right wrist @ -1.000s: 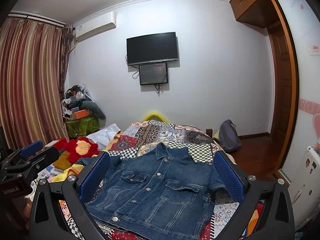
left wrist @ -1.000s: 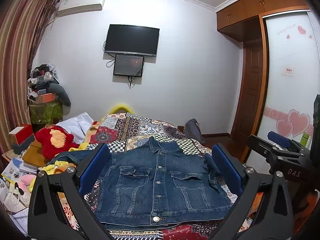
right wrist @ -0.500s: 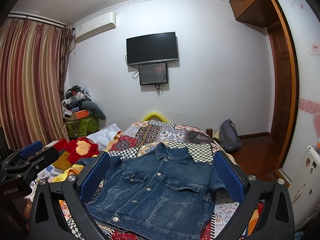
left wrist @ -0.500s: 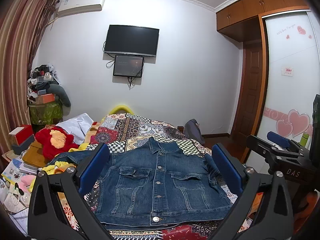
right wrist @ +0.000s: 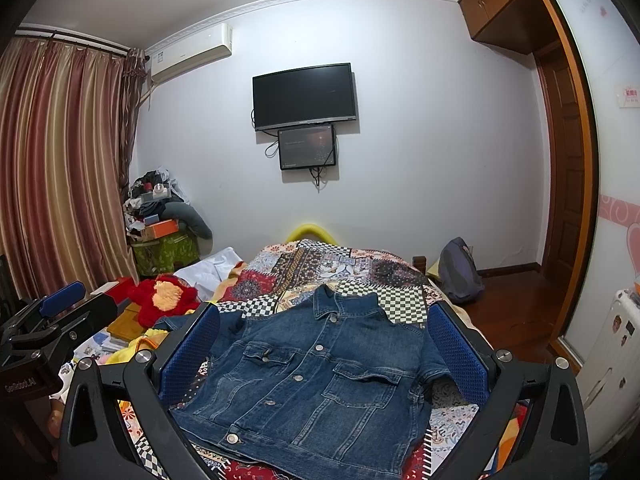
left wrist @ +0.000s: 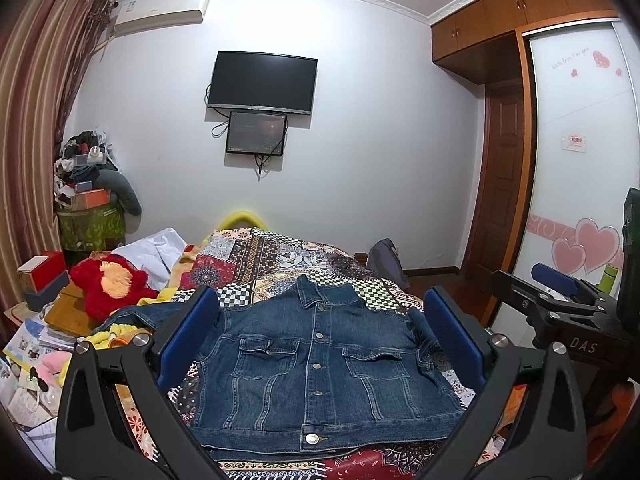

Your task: Fold large clothes

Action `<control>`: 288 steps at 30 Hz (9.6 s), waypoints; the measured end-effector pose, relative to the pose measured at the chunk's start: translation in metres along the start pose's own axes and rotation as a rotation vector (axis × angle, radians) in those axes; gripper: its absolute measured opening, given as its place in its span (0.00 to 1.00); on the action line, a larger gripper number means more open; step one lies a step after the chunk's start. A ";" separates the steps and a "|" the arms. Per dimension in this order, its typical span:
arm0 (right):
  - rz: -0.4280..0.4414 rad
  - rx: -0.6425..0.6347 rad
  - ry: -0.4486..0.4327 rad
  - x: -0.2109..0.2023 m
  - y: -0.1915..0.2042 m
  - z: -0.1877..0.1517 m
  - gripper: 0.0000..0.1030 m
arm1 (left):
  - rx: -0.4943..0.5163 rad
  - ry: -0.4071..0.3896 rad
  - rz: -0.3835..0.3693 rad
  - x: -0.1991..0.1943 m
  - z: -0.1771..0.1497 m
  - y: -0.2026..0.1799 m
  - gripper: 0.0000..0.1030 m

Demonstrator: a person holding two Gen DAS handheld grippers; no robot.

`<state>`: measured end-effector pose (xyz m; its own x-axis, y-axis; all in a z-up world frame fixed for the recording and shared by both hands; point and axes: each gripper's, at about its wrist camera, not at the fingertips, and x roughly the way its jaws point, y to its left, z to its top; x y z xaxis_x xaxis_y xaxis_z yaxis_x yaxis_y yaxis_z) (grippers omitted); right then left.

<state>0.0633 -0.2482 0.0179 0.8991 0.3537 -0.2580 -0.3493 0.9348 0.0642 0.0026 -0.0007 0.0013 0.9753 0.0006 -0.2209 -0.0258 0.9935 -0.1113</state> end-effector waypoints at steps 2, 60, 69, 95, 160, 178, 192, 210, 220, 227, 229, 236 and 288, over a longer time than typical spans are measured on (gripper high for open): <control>0.000 0.000 0.000 0.002 0.003 0.000 1.00 | -0.003 0.002 0.000 0.000 0.000 0.001 1.00; 0.153 -0.173 0.672 0.381 0.038 -0.090 1.00 | -0.401 0.715 0.294 0.353 -0.153 0.314 0.75; 0.167 -0.166 0.775 0.413 0.032 -0.115 1.00 | -0.535 0.679 0.332 0.371 -0.158 0.346 0.37; 0.106 -0.042 0.717 0.376 -0.022 -0.076 1.00 | -0.122 0.747 0.069 0.404 -0.133 0.163 0.07; 0.016 0.084 0.675 0.355 -0.095 -0.062 1.00 | -0.198 0.602 0.088 0.371 -0.066 0.175 0.60; 0.072 -0.020 0.729 0.386 -0.029 -0.084 1.00 | -0.721 0.771 0.205 0.354 -0.194 0.327 0.63; 0.048 -0.081 0.735 0.387 -0.022 -0.091 1.00 | -0.460 0.667 0.401 0.396 -0.160 0.315 0.21; 0.004 -0.014 0.588 0.349 -0.066 -0.054 1.00 | -0.096 0.388 0.072 0.383 -0.002 0.138 0.19; -0.068 0.047 0.529 0.317 -0.112 -0.045 1.00 | 0.054 0.652 -0.145 0.428 -0.083 0.011 0.19; -0.095 0.055 0.555 0.315 -0.127 -0.053 1.00 | 0.209 0.795 -0.270 0.420 -0.119 -0.031 0.26; -0.093 0.054 0.563 0.318 -0.127 -0.055 1.00 | 0.216 0.768 -0.285 0.407 -0.109 -0.023 0.45; -0.032 0.034 0.598 0.341 -0.104 -0.059 1.00 | 0.077 0.652 -0.213 0.374 -0.063 0.054 0.81; -0.088 -0.087 0.847 0.380 -0.109 -0.134 0.31 | 0.079 0.890 0.136 0.394 -0.170 0.164 0.89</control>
<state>0.4073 -0.2202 -0.2161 0.4359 0.1042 -0.8940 -0.3381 0.9395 -0.0553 0.3453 0.1429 -0.2684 0.4336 0.0627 -0.8989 -0.0815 0.9962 0.0301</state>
